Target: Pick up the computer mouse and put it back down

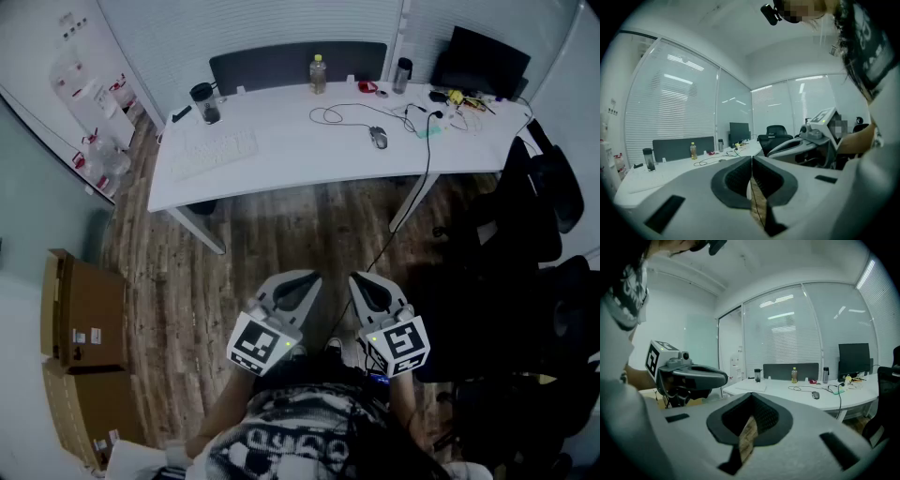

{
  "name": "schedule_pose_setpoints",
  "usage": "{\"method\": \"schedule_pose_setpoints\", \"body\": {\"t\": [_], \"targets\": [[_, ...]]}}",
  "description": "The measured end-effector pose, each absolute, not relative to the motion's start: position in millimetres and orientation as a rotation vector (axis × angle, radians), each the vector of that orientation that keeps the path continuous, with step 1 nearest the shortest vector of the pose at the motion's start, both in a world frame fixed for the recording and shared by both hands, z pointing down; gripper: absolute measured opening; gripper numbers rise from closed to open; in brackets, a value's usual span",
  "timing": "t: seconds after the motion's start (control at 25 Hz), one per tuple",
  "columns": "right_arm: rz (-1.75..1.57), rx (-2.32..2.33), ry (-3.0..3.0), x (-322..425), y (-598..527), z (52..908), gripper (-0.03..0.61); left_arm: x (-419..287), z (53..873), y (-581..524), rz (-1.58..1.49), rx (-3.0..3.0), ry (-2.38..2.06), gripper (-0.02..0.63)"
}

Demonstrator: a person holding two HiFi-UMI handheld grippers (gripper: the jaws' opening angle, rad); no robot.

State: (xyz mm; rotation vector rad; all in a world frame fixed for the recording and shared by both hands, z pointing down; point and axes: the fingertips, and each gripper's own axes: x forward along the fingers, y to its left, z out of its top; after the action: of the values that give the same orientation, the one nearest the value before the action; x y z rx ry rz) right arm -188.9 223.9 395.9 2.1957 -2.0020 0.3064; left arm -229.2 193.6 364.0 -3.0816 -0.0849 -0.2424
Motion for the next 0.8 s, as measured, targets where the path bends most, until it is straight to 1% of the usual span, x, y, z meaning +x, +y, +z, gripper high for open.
{"method": "schedule_pose_setpoints", "body": {"t": [0.36, 0.8], "targets": [[0.319, 2.222, -2.014, -174, 228, 402, -0.008, -215, 381, 194, -0.232, -3.068, -0.079, 0.005], [0.323, 2.199, -2.053, -136, 237, 413, -0.007, -177, 387, 204, -0.259, -3.039, -0.043, 0.005]]}}
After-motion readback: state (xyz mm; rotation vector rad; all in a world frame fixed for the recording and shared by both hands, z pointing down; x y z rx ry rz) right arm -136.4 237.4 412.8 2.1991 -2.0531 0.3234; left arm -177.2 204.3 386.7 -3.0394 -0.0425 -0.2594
